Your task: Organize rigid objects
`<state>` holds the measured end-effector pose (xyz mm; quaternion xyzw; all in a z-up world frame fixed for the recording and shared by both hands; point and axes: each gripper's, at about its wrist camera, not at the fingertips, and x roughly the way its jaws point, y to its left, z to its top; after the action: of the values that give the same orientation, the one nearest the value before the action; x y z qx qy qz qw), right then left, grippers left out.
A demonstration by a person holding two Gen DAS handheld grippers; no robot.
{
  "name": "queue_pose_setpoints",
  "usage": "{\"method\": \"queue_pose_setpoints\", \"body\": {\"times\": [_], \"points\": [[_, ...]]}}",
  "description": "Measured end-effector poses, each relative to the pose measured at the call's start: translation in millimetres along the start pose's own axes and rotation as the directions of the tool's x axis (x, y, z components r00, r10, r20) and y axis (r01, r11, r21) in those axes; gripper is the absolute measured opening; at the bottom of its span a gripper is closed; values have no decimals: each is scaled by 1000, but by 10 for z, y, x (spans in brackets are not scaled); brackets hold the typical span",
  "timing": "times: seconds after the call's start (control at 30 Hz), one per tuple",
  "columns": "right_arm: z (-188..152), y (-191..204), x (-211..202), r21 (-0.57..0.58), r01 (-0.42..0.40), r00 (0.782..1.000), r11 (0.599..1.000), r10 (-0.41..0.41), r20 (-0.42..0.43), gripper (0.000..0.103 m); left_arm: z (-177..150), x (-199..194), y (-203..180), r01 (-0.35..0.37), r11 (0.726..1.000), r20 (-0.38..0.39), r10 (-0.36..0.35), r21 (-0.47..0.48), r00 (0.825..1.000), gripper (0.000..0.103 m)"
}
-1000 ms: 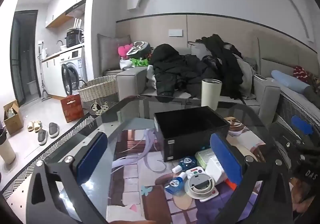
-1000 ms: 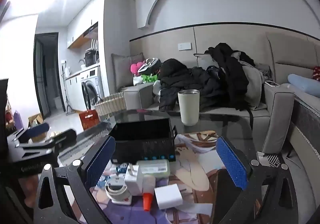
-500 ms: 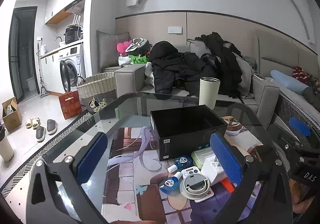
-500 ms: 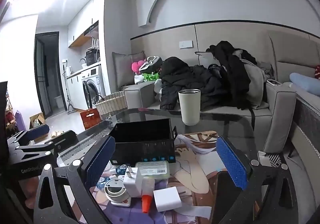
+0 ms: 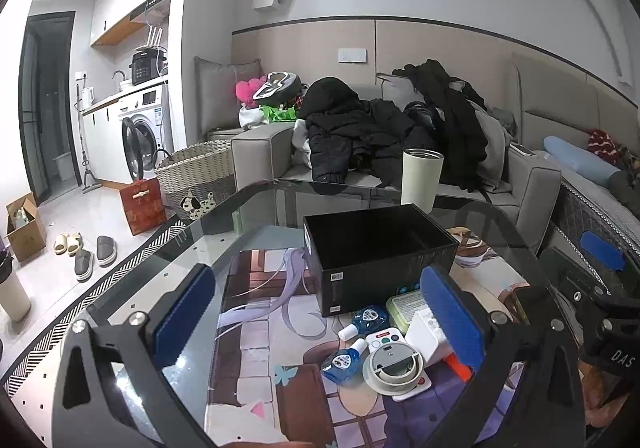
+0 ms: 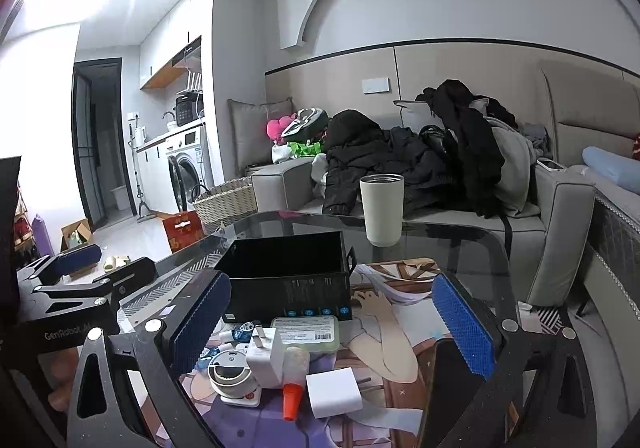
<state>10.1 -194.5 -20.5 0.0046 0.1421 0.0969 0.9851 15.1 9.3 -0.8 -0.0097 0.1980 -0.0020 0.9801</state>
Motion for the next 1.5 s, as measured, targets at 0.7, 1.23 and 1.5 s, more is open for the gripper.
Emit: {"method": "queue_pose_setpoints", "body": {"times": [0.7, 1.23, 1.5], "points": [[-8, 21, 33, -3, -43, 999, 999, 43, -11, 103, 16, 3, 26, -12, 1000, -4, 12, 9, 1000, 103], [-21, 22, 44, -4, -42, 999, 999, 42, -8, 103, 13, 12, 46, -8, 1000, -13, 8, 5, 1000, 103], [-25, 26, 47, -3, -42, 999, 999, 42, -7, 103, 14, 16, 41, -8, 1000, -12, 8, 5, 1000, 103]]}}
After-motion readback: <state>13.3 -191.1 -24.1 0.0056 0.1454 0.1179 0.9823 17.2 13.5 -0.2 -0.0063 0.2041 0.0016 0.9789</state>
